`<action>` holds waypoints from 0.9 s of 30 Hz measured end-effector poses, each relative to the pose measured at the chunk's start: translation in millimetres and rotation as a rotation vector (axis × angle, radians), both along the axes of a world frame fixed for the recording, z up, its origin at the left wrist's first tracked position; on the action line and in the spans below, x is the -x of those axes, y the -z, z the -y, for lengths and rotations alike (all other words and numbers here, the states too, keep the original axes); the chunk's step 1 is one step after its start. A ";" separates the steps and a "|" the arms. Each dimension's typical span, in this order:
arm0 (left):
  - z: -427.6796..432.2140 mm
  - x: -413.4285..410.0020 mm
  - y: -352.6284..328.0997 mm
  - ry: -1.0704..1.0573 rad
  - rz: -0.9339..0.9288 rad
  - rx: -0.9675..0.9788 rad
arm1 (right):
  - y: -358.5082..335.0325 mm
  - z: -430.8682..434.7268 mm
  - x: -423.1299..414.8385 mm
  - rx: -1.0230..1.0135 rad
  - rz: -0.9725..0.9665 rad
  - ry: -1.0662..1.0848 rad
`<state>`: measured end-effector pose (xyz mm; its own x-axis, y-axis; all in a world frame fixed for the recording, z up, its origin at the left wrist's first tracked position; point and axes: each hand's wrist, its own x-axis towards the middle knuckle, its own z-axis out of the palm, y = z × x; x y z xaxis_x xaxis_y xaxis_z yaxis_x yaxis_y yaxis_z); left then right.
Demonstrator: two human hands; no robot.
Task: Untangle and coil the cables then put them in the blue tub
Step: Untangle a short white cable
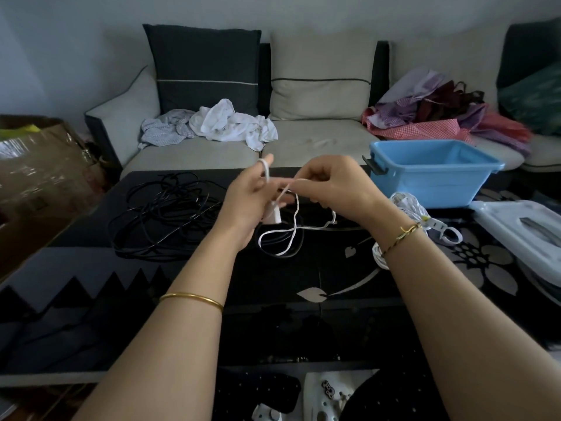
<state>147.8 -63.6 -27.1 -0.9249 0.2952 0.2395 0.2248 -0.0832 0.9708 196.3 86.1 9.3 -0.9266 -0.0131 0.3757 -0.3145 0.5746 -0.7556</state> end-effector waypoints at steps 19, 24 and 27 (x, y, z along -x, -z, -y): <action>-9.5 -6.8 -24.1 0.442 0.442 -0.778 | 45.5 -7.2 15.5 -0.037 0.192 -0.102; -10.7 0.7 -20.9 0.109 0.317 -0.695 | 37.8 -8.9 8.5 -0.121 0.356 -0.177; -10.6 5.1 -19.2 -0.069 0.235 -0.602 | 29.0 -3.8 0.8 -0.280 0.465 -0.267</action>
